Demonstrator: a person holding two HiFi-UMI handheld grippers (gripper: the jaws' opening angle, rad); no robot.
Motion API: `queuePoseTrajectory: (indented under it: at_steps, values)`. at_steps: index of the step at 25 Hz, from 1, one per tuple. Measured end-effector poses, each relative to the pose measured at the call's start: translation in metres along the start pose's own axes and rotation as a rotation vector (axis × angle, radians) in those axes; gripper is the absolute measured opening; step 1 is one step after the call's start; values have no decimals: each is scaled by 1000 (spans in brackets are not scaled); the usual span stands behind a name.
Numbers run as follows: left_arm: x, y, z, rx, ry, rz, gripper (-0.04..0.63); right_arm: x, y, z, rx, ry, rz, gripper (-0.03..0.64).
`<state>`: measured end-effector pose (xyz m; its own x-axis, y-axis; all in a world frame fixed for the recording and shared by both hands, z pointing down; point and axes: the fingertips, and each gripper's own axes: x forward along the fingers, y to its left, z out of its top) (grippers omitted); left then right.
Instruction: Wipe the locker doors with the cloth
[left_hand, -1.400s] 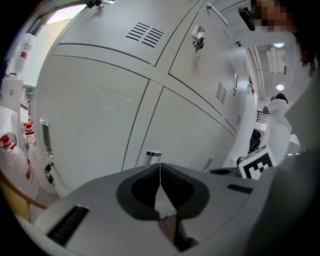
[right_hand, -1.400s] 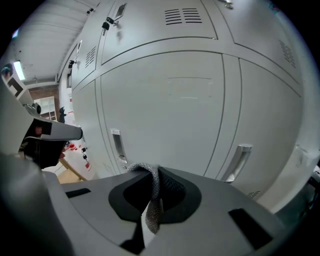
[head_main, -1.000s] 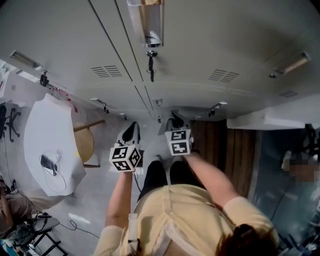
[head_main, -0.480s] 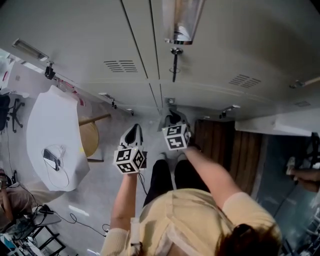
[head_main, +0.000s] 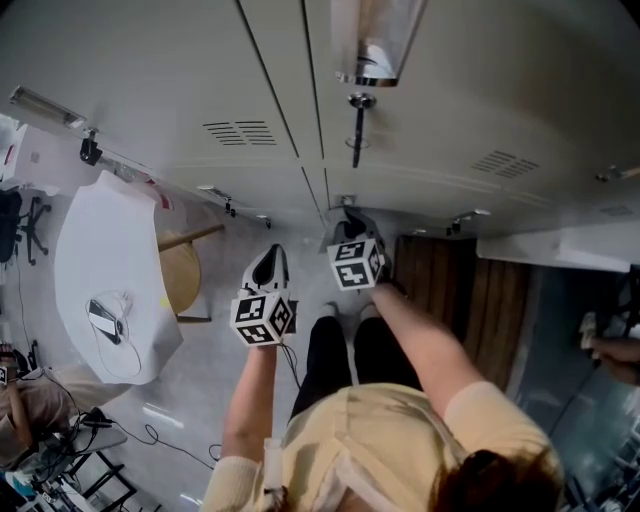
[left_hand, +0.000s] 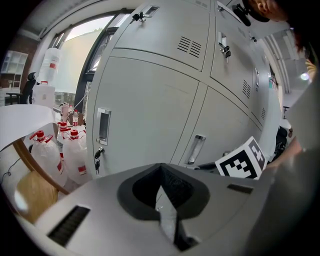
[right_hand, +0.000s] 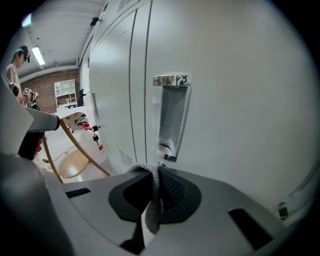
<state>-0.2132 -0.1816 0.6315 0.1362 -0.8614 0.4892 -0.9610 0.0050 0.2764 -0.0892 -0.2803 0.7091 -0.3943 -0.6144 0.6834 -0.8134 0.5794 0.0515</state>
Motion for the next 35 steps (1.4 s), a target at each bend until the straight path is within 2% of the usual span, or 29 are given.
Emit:
queuePoseTrajectory:
  at_steps: [10, 23, 28, 35]
  values:
    - [18, -22, 4, 35, 9, -44, -12, -10, -31, -15, 40, 11, -47, 6]
    - [64, -79, 1, 89, 56, -158, -12, -37, -111, -49, 141, 12, -171, 6]
    - [78, -95, -3, 72, 74, -178, -12, -48, -142, -65, 178, 22, -218, 6]
    - [90, -117, -5, 87, 86, -200, -12, -64, -180, -76, 204, 19, -282, 6]
